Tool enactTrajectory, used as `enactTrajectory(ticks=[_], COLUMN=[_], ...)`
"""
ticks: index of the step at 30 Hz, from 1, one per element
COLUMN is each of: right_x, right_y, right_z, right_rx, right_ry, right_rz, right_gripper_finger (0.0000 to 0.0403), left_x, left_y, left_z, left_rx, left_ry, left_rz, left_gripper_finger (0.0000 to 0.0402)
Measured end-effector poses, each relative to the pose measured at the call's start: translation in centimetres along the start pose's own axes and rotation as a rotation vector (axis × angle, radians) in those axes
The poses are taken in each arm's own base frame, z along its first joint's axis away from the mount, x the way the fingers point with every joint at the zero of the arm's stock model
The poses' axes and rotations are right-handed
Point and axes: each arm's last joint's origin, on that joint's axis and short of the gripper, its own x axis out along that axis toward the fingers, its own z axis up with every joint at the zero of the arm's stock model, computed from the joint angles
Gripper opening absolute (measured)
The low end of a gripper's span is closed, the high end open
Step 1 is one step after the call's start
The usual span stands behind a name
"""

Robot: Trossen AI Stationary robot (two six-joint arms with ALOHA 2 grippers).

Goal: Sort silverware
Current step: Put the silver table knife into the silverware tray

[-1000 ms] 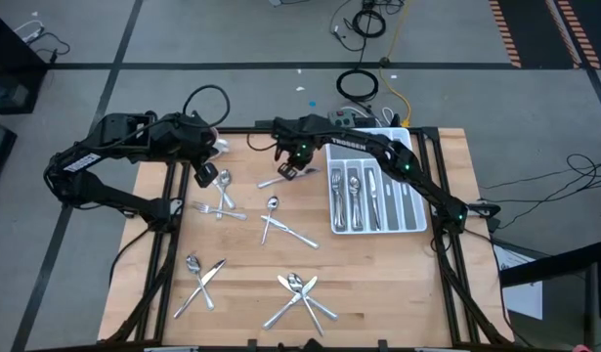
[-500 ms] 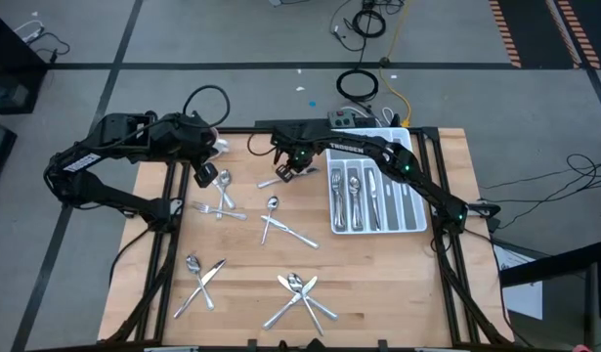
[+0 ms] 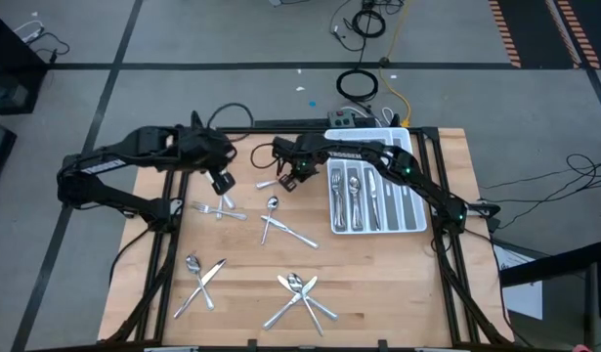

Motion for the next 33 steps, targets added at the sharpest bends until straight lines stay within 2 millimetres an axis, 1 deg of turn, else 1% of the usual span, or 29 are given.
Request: enactTrajectory(ticks=[2,4,8,16,19,20,24,27,29,31,33], right_x=[-0.2,-0.3,-0.9,-2.0,-2.8,-3.6,-6.7,-8.1,-8.4,-8.5,-7.8], right_y=[0.9,2.3,5.1,9.8,11.0,11.3,11.6,11.1,10.7,10.4,10.4], right_z=[-0.9,-2.1,-4.5,-9.5,-10.7,-11.0,-11.2,-9.7,-8.5,-7.4,-6.5], right_rx=[-0.026,-0.064,-0.124,-0.238,-0.301,-0.330,-0.420,-0.422,-0.422,-0.420,-0.421], right_ry=[0.035,0.078,0.122,0.197,0.193,0.164,0.001,-0.112,-0.157,-0.205,-0.259], right_rz=[-0.003,-0.008,-0.009,-0.048,-0.032,-0.036,-0.100,-0.069,-0.018,0.022,0.039], right_gripper_finger=[0.0000,0.0000,0.0000,0.0000,0.0000,0.0000,0.0000,0.0011,0.0032,0.0063,0.0100], left_x=[0.9,1.5,2.3,2.5,2.5,2.5,2.5,2.5,2.5,2.5,2.5], left_y=[-0.2,-0.4,-0.6,-0.8,-0.8,-0.8,-0.8,-0.8,-0.8,-0.8,-0.8], left_z=[-0.5,-0.9,-1.1,-1.0,-1.0,-1.0,-1.0,-1.0,-1.0,-0.9,-0.8], left_rx=[0.007,0.014,0.015,0.010,0.014,0.014,0.015,0.013,0.010,0.006,0.005], left_ry=[0.038,0.072,0.080,0.061,0.064,0.064,0.064,0.063,0.058,0.049,0.045], left_rz=[-0.016,-0.035,-0.048,-0.057,-0.057,-0.057,-0.058,-0.058,-0.060,-0.062,-0.063], left_gripper_finger=[0.0013,0.0013,0.0013,0.0013,0.0013,0.0013,0.0013,0.0013,0.0013,0.0013,0.0013])
